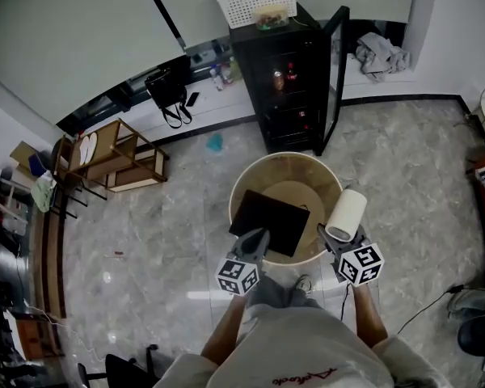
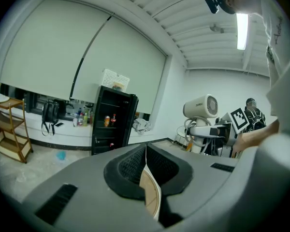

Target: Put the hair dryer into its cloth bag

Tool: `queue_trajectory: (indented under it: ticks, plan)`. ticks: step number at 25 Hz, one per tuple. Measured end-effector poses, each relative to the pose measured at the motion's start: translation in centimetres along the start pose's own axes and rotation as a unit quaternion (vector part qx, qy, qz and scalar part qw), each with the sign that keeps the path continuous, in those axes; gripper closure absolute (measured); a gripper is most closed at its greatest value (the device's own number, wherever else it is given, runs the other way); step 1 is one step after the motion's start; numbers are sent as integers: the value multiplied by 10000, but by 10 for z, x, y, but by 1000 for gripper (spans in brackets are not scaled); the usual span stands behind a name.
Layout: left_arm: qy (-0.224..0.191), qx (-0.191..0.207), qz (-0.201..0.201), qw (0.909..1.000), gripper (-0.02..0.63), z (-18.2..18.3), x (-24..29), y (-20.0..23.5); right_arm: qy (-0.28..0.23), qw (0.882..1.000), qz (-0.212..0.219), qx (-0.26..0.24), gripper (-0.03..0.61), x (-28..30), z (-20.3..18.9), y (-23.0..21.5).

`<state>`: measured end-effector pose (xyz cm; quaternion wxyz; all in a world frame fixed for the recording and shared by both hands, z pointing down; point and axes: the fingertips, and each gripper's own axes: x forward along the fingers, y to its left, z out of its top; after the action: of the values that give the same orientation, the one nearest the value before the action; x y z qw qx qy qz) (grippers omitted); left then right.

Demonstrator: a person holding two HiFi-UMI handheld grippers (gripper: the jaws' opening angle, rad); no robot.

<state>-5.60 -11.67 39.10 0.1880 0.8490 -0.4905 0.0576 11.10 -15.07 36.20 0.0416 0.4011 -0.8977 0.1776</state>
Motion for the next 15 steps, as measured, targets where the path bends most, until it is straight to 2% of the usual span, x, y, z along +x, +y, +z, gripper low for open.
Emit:
queue_trajectory:
  ticks: [6, 12, 15]
  plan:
    - [244, -248, 86, 9994, 583, -27, 3, 5, 123, 9998, 142, 114, 322, 20, -14, -6]
    - [569, -445, 27, 9974, 583, -59, 9, 12, 273, 9992, 85, 288, 321, 36, -35, -14]
    - [631, -460, 9, 9969, 583, -63, 19, 18, 280, 9989, 36, 374, 322, 43, -40, -22]
